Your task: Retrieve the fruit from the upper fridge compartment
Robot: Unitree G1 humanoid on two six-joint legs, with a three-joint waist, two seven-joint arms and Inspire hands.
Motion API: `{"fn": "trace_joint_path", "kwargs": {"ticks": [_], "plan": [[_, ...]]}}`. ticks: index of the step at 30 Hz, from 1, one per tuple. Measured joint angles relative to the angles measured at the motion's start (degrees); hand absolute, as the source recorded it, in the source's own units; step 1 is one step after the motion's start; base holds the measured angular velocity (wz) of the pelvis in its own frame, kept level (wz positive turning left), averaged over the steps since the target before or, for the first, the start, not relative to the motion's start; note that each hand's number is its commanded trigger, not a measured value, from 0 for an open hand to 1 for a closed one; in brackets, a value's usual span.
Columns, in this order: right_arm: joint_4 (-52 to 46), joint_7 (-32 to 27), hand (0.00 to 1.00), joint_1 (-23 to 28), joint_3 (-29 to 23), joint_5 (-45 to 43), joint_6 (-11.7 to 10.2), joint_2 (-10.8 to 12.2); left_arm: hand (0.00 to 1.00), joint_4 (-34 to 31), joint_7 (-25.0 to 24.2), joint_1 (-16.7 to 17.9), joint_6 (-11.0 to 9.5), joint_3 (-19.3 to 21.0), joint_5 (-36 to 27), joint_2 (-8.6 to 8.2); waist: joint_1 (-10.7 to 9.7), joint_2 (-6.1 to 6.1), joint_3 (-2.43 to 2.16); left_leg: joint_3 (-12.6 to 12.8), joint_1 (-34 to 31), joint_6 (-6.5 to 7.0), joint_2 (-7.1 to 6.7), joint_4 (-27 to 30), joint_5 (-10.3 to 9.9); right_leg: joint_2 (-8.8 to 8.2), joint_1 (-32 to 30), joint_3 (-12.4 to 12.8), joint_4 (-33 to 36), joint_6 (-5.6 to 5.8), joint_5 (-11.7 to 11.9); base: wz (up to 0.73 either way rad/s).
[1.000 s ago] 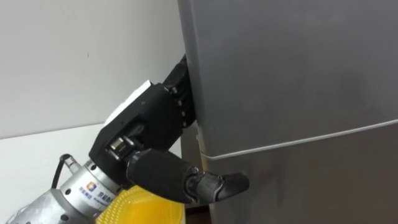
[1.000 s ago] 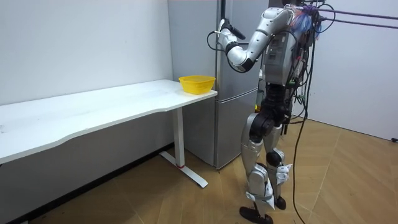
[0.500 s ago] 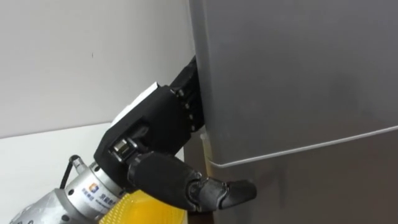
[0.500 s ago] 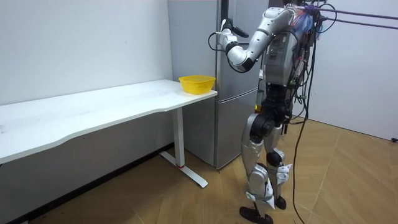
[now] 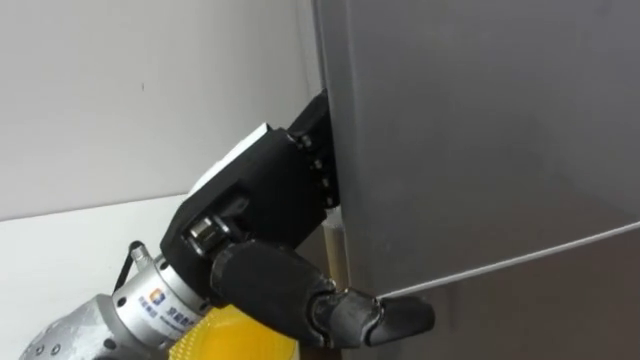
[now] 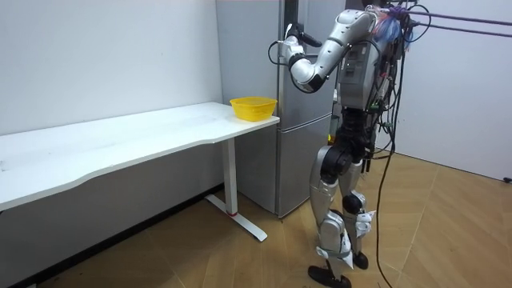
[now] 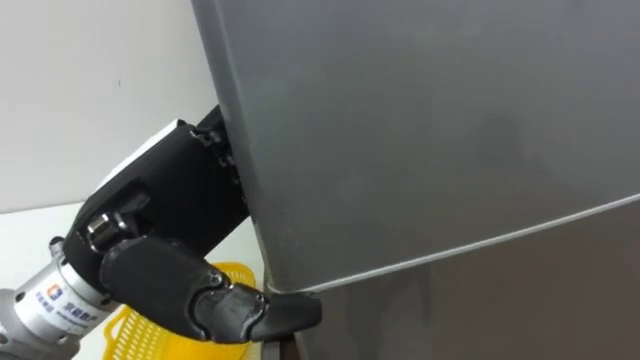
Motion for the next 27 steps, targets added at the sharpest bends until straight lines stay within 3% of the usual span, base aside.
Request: {"fn": "trace_joint_path", "kwargs": {"ticks": [10, 12, 15, 27], "plan": [[0.00, 0.31, 0.00, 0.23, -0.01, -0.01, -0.03, -0.34, 0.00, -0.75, -2.71, -1.10, -0.06, -1.33, -2.02, -0.43, -0.22, 0.04, -0.06, 0.07, 0.17, 0.08, 0.02, 0.00, 0.04, 0.02, -0.43, 0.62, 0.75, 0.03, -0.01, -0.02], [0.03, 0.58, 0.00, 0.21, -0.02, 0.00, -0.01, -0.35, 0.00, -1.66, -2.80, -1.33, -0.08, -2.37, -2.12, -0.50, -0.46, -0.14, -0.06, 0.06, 0.12, 0.11, 0.02, -0.01, 0.06, 0.02, -0.54, 0.68, 0.78, 0.03, -0.01, -0.02], [0.03, 0.66, 0.00, -0.12, 0.06, 0.00, 0.01, -0.34, 0.00, -2.36, -3.81, -1.41, -0.08, -3.75, -2.11, -0.66, -1.34, -0.24, -0.43, 0.12, 0.13, 0.13, 0.03, -0.01, 0.09, 0.02, -0.52, 0.68, 0.89, 0.02, -0.01, -0.01], [1.61, -0.02, 0.00, -0.06, 0.73, 0.24, 0.01, -0.35, 0.00, -2.07, -7.94, -6.07, -0.14, -11.84, -8.33, -0.30, -3.25, -0.66, -0.22, 1.32, 1.29, 0.14, 0.15, -0.10, 0.09, 0.19, -0.19, 2.36, 0.82, 0.05, -0.26, -0.05]]}}
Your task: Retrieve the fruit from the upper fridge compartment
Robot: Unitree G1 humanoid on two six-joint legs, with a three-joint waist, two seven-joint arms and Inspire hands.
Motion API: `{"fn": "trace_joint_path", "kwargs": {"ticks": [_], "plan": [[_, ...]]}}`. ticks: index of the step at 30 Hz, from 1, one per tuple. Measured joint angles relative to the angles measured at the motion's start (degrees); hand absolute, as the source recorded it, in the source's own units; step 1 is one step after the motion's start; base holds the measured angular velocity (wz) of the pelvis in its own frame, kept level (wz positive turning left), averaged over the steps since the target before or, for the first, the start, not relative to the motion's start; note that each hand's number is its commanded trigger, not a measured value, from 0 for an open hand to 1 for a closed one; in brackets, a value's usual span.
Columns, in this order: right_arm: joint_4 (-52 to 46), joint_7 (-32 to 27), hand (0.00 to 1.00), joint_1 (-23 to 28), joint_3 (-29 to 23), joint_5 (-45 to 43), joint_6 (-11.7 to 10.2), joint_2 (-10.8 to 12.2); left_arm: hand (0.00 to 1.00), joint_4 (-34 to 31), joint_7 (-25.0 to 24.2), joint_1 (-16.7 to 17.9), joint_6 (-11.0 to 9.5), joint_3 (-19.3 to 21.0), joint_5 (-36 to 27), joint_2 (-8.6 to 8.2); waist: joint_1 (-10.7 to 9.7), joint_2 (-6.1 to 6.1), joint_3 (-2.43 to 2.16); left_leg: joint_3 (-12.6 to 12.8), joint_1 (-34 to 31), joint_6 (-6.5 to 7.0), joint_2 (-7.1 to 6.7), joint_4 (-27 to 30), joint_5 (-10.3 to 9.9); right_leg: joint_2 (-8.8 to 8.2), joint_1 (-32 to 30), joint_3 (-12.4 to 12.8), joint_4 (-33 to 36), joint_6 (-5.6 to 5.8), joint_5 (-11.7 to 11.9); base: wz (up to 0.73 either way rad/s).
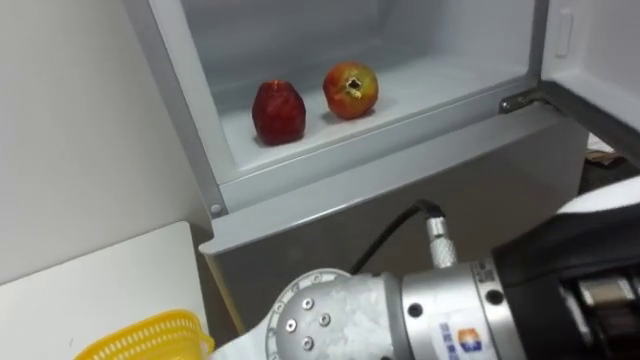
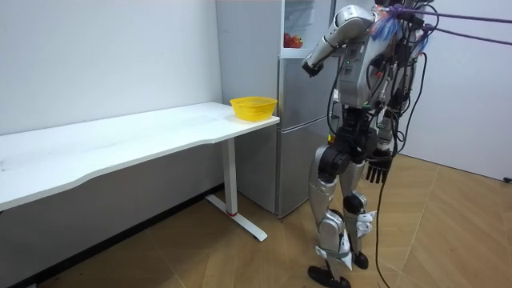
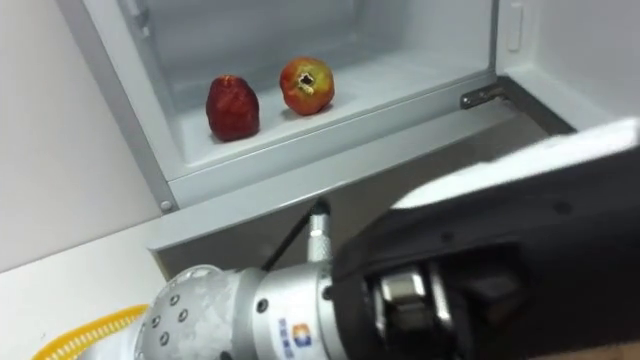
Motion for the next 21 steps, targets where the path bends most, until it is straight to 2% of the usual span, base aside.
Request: {"fn": "trace_joint_path", "kwargs": {"ticks": [4, 9, 15, 18, 21], "plan": [[0.07, -0.13, 0.00, -0.50, 0.87, 0.01, 0.08, 0.01, 0.00, 1.25, -0.03, -0.44, 0.02, -0.60, 0.71, -0.46, -0.66, 0.00, 0.00, 0.03, 0.04, -0.01, 0.08, 0.00, 0.01, 0.06, 0.07, -0.09, -0.04, -0.07, 0.04, -0.01], [0.32, -0.90, 0.00, -0.74, 1.05, 0.28, -0.14, 0.07, 0.00, 1.23, 0.97, -0.44, 0.01, -0.59, 1.86, -0.31, -0.53, -0.02, 0.01, 0.70, 0.42, -0.02, 0.19, -0.33, 0.01, 0.18, 0.08, 0.15, 0.00, -0.13, 0.07, -0.04], [0.34, -0.33, 0.00, -0.73, 0.89, 0.10, -0.18, 0.04, 0.00, 1.04, 1.23, -0.44, 0.00, -0.37, 6.51, 2.26, 0.37, -0.62, 0.43, 0.72, 0.58, -0.03, 0.24, -0.40, 0.02, 0.26, 0.04, 0.07, 0.10, -0.17, 0.05, -0.01], [0.37, -0.50, 0.00, -0.69, 0.88, 0.41, -0.19, 0.17, 0.00, 0.74, 1.42, -0.38, 0.02, 1.53, 9.60, 3.50, 2.07, -1.10, 0.75, 0.70, 0.55, -0.04, 0.31, -0.41, 0.02, 0.31, -0.01, -0.02, 0.15, -0.27, 0.11, 0.00], [0.39, -0.60, 0.00, -0.66, 0.80, 0.80, -0.20, 0.16, 0.00, 0.11, 2.42, -0.39, 0.01, 4.70, 9.64, 5.57, 3.86, -1.31, 0.71, 0.67, 0.54, -0.04, 0.34, -0.41, 0.02, 0.31, 0.03, -0.16, 0.13, -0.30, 0.13, 0.01]]}}
